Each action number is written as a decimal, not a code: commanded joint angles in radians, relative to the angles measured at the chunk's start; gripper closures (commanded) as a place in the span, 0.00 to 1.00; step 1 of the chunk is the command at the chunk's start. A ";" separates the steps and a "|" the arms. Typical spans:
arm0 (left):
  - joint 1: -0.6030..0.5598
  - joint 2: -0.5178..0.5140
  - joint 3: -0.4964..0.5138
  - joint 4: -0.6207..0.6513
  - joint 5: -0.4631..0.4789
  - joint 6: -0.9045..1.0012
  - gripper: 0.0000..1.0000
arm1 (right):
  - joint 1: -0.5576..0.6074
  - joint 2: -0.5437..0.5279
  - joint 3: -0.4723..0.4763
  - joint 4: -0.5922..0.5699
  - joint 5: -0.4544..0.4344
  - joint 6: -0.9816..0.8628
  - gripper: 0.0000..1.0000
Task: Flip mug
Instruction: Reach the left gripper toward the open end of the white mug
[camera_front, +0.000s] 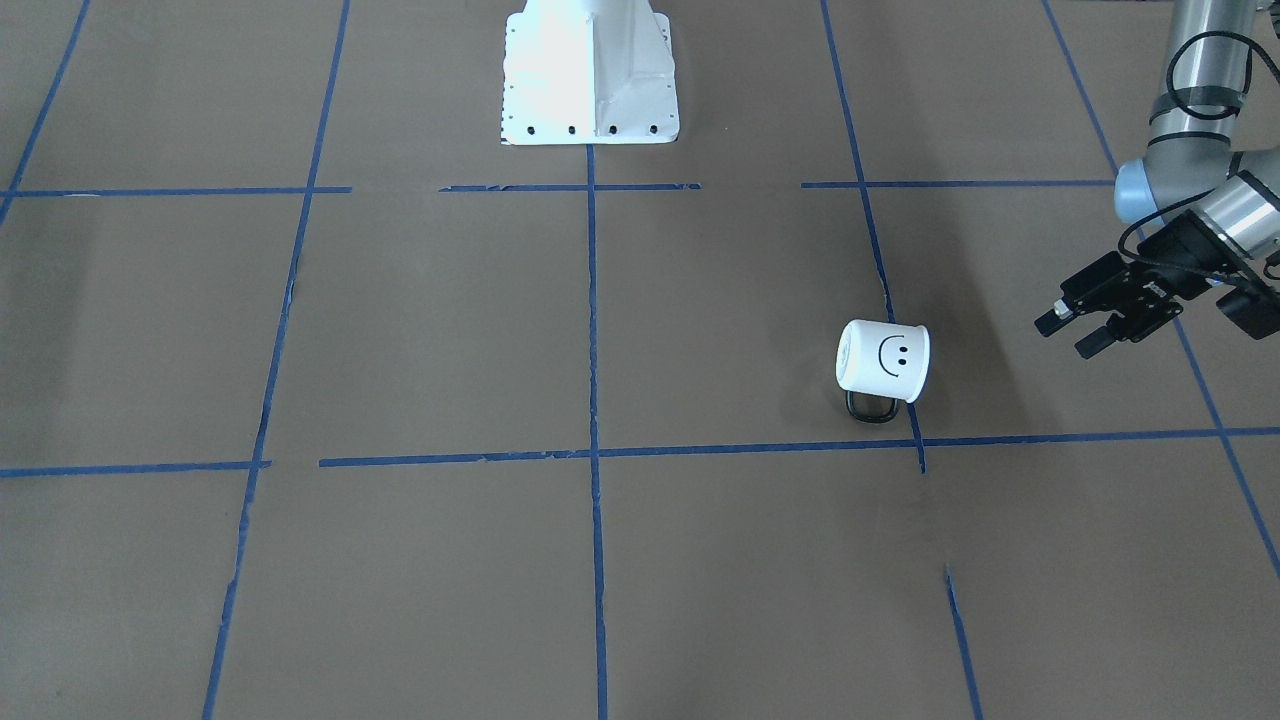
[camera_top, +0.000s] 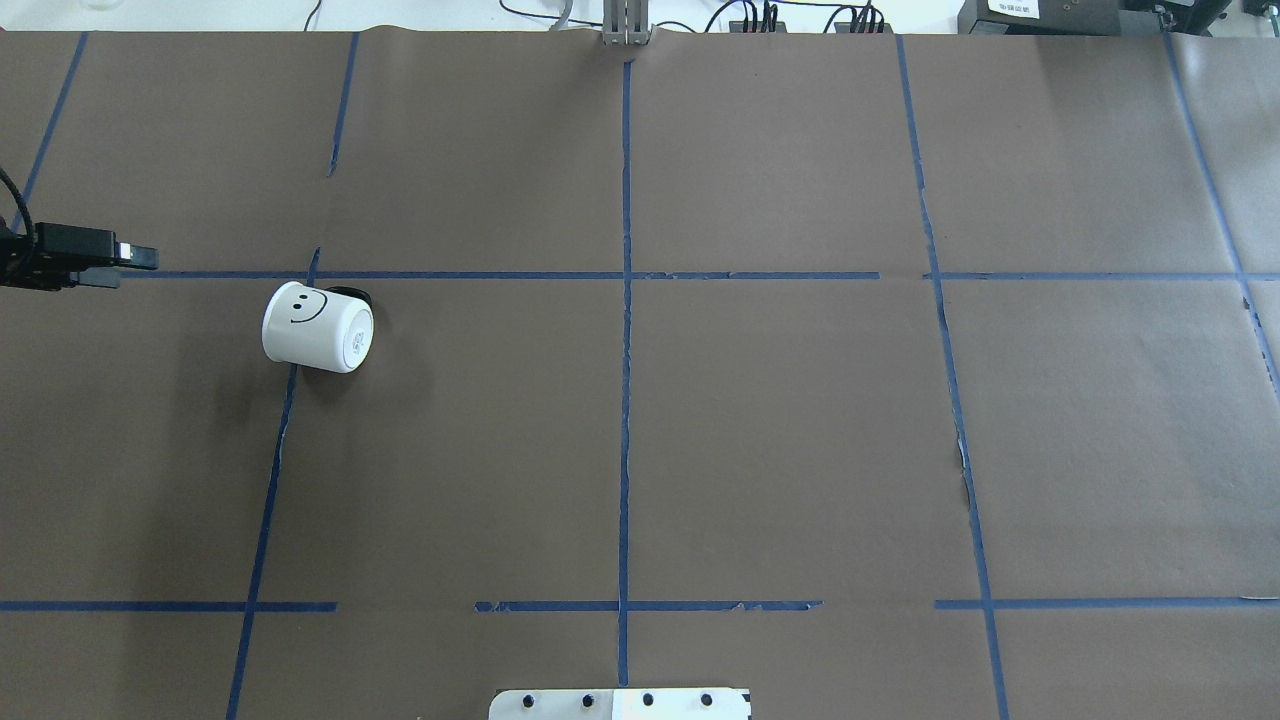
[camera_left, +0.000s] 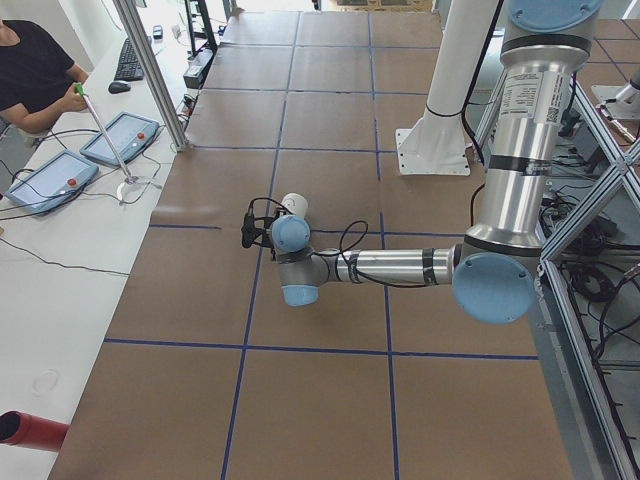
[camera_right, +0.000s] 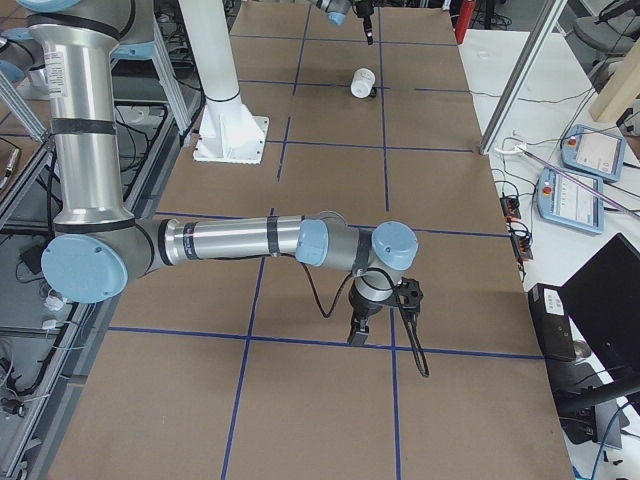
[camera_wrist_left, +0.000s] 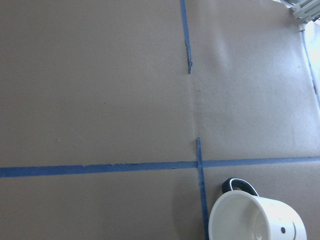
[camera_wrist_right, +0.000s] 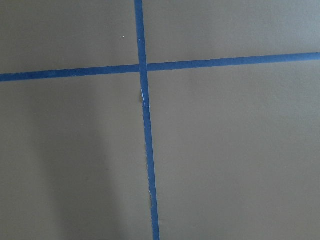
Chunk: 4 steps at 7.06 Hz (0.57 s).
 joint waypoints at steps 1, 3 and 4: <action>0.124 -0.049 0.017 -0.106 0.147 -0.176 0.00 | 0.000 0.000 0.000 0.000 0.000 0.000 0.00; 0.172 -0.075 0.034 -0.135 0.200 -0.238 0.00 | 0.000 0.000 0.000 0.000 0.000 0.000 0.00; 0.182 -0.086 0.040 -0.135 0.201 -0.239 0.00 | 0.000 0.000 0.000 0.000 0.000 0.000 0.00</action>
